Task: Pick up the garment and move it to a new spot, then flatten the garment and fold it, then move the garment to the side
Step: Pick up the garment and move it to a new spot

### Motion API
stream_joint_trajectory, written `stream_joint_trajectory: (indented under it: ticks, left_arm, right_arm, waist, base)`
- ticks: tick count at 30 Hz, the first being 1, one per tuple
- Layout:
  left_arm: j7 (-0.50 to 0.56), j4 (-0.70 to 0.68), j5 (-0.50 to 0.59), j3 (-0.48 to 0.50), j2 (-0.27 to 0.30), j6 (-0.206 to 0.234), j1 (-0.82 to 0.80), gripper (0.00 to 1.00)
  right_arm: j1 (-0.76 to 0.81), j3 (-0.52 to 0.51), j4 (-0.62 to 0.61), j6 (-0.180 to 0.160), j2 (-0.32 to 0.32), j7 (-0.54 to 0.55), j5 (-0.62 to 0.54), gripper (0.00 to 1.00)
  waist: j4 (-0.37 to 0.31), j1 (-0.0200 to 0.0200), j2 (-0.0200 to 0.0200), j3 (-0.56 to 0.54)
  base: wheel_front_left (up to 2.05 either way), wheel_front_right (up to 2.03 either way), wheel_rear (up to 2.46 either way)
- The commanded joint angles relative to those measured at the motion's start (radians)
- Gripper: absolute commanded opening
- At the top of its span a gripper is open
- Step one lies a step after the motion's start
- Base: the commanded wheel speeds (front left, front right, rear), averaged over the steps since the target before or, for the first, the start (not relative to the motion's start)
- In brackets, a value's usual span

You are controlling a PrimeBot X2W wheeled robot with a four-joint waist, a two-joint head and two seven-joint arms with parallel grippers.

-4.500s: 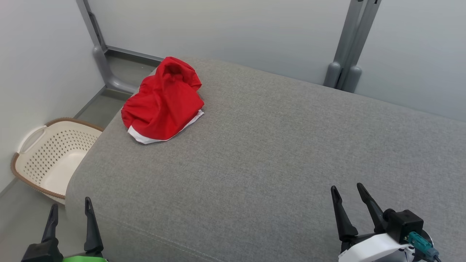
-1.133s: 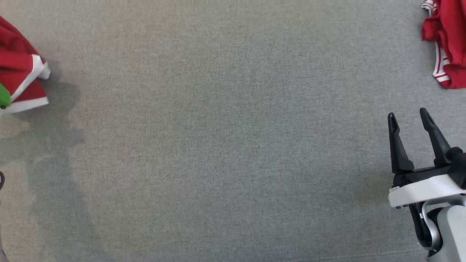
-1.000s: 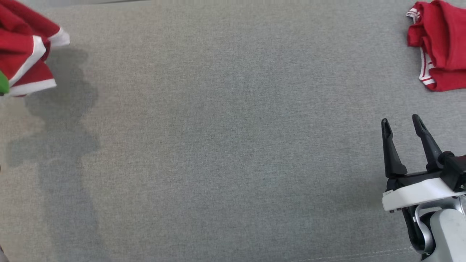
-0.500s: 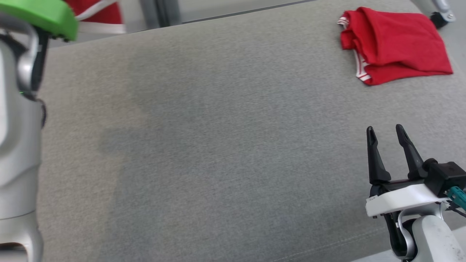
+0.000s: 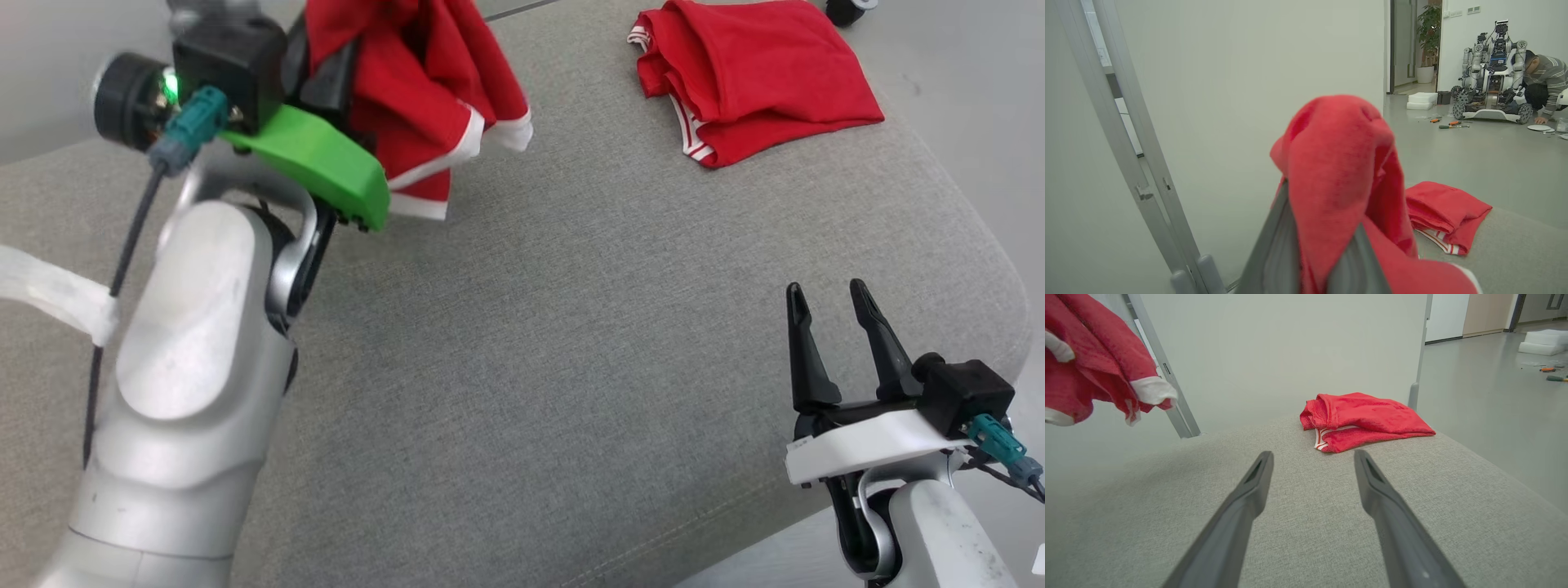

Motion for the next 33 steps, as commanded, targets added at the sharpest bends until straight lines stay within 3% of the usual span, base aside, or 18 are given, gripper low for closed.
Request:
stream_joint_trajectory:
  ticks: [1, 9, 14, 16, 17, 18, 27, 33]
  left_arm:
    - [-0.015, 0.018, -0.014, 0.000, -0.001, 0.010, 0.046, 0.00]
    - [-0.082, 0.149, -0.044, -0.040, -0.052, 0.031, 0.231, 0.00]
    - [-0.103, 0.218, -0.054, -0.100, -0.077, 0.016, 0.297, 0.00]
    - [-0.112, 0.241, -0.053, -0.126, -0.084, 0.010, 0.313, 0.44]
    - [-0.116, 0.250, -0.049, -0.142, -0.087, 0.008, 0.322, 0.79]
    - [-0.122, 0.256, -0.051, -0.152, -0.090, 0.008, 0.328, 1.00]
    - [-0.177, 0.183, -0.079, -0.231, -0.101, 0.012, 0.352, 1.00]
    - [-0.186, 0.085, -0.100, -0.231, -0.093, 0.051, 0.396, 1.00]
  right_arm:
    - [-0.003, 0.001, 0.003, -0.002, 0.005, -0.003, 0.009, 1.00]
    - [-0.016, 0.005, 0.012, -0.002, 0.012, -0.003, 0.008, 1.00]
    - [-0.015, 0.009, 0.019, -0.002, 0.013, -0.003, 0.004, 1.00]
    - [-0.012, 0.013, 0.025, -0.002, 0.012, -0.003, 0.002, 1.00]
    - [-0.010, 0.014, 0.028, -0.002, 0.011, -0.003, 0.002, 1.00]
    - [-0.009, 0.015, 0.030, -0.002, 0.009, -0.003, 0.001, 1.00]
    - [0.023, 0.005, 0.036, -0.002, -0.009, -0.003, -0.003, 1.00]
    - [0.048, -0.008, 0.033, -0.002, -0.020, -0.003, -0.010, 1.00]
  waist:
    - [-0.010, 0.0000, -0.0001, 0.006]
    - [0.007, 0.0000, -0.0001, 0.023]
    - [0.028, 0.0000, -0.0001, 0.014]
    - [0.037, 0.0000, -0.0001, 0.005]
    - [0.041, 0.0000, -0.0001, 0.000]
    - [0.044, 0.0000, -0.0001, -0.005]
    - [0.098, 0.0000, -0.0001, -0.066]
    - [0.158, 0.0000, -0.0001, -0.110]
  base:
    - [0.00, 0.00, 0.00]
    - [0.00, 0.00, 0.00]
    - [0.00, 0.00, 0.00]
    - [0.00, 0.00, 0.00]
    - [0.00, 0.00, 0.00]
    - [0.00, 0.00, 0.00]
    - [0.00, 0.00, 0.00]
    - [0.00, 0.00, 0.00]
